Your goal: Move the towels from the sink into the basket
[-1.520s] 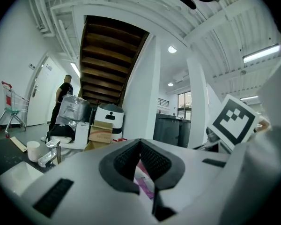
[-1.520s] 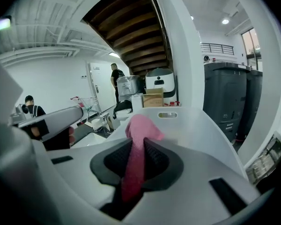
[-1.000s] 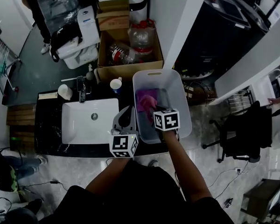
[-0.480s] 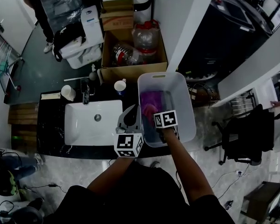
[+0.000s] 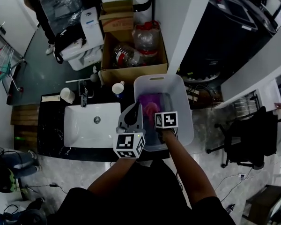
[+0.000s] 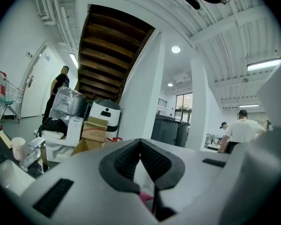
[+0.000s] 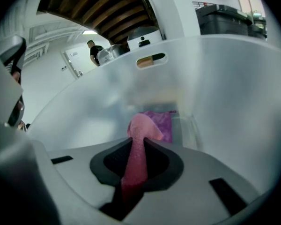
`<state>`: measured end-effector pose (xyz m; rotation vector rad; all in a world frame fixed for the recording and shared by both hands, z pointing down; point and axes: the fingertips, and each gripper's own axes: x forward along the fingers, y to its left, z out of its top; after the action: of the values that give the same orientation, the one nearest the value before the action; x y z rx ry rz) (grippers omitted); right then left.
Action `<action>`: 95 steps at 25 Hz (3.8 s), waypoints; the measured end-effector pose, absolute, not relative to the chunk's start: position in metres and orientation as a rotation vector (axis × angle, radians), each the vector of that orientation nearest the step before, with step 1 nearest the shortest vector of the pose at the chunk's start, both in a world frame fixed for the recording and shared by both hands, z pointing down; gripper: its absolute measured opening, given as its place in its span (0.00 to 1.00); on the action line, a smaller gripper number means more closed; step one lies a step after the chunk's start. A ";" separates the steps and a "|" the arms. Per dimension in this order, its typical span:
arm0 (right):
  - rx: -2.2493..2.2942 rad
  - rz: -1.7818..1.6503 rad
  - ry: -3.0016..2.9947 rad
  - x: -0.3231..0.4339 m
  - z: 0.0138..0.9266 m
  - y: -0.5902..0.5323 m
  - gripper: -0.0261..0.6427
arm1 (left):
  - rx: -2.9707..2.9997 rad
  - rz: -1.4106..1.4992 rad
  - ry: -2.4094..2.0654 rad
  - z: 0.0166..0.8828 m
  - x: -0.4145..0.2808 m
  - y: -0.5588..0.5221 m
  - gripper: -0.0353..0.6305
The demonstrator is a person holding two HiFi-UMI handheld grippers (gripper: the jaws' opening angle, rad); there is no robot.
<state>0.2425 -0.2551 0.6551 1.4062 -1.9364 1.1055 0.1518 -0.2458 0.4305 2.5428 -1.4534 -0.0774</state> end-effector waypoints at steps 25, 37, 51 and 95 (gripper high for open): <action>1.682 1.013 -1.841 0.329 0.722 -0.337 0.15 | 2.535 0.054 -1.529 0.467 0.232 -0.290 0.06; 1.614 0.923 -1.831 0.321 0.752 -0.330 0.22 | 2.538 0.062 -1.482 0.482 0.229 -0.286 0.06; 1.710 0.968 -1.871 0.321 0.718 -0.329 0.38 | 2.574 0.020 -1.470 0.464 0.224 -0.283 0.06; 1.969 0.345 -2.421 0.224 0.417 -0.156 0.08 | 2.718 -0.127 -1.246 0.411 0.146 -0.155 0.06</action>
<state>0.2239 -0.1563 0.4168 1.9691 -2.4207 0.3452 0.1462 -0.1550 0.4105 2.7182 -1.2455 -0.1268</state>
